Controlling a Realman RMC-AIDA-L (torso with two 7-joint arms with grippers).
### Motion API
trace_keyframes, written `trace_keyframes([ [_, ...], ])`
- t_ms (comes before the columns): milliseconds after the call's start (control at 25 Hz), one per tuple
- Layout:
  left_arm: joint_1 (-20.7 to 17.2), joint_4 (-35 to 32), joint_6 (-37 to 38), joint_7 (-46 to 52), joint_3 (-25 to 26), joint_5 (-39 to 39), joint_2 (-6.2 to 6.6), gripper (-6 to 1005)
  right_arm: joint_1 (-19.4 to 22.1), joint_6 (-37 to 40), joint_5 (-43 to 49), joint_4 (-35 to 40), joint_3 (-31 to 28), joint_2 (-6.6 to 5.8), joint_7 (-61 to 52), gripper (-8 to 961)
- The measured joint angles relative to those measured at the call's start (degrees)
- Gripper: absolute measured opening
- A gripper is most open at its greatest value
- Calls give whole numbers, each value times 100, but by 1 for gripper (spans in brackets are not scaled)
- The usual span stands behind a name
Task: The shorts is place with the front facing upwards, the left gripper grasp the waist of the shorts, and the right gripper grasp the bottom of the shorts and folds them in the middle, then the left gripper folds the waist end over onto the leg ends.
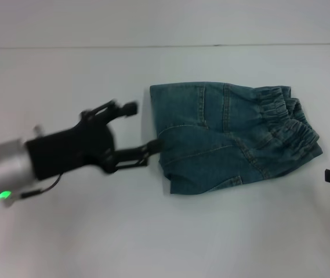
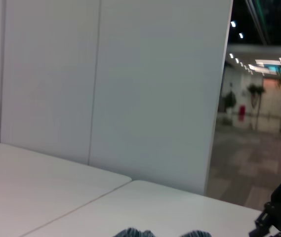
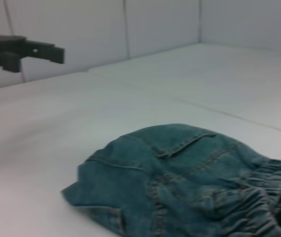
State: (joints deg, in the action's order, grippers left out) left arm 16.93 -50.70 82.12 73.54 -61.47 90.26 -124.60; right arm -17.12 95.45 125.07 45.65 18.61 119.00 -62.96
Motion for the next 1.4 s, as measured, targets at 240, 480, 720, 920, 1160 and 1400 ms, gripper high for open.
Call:
trace_keyframes([
  [240, -325, 450, 1068, -562, 1343, 874, 52, 939, 8, 673, 194, 434, 50, 1, -141, 283],
  [480, -586, 432, 1811, -700, 2208, 1734, 62, 938, 76, 1200, 436, 858, 41, 38, -111, 457],
  [720, -772, 434, 2203, -835, 2743, 2174, 60, 938, 254, 1339, 464, 1121, -19, 54, -84, 759],
  [920, -787, 467, 2313, -840, 2810, 2423, 57, 938, 291, 1390, 457, 1135, -195, 55, 88, 863],
  [1160, -776, 487, 2322, -843, 2803, 2530, 50, 939, 281, 1428, 456, 1109, -227, 53, 136, 879],
  [1400, -789, 491, 2334, -845, 2812, 2553, 50, 939, 271, 1412, 456, 1092, -225, 53, 171, 879],
])
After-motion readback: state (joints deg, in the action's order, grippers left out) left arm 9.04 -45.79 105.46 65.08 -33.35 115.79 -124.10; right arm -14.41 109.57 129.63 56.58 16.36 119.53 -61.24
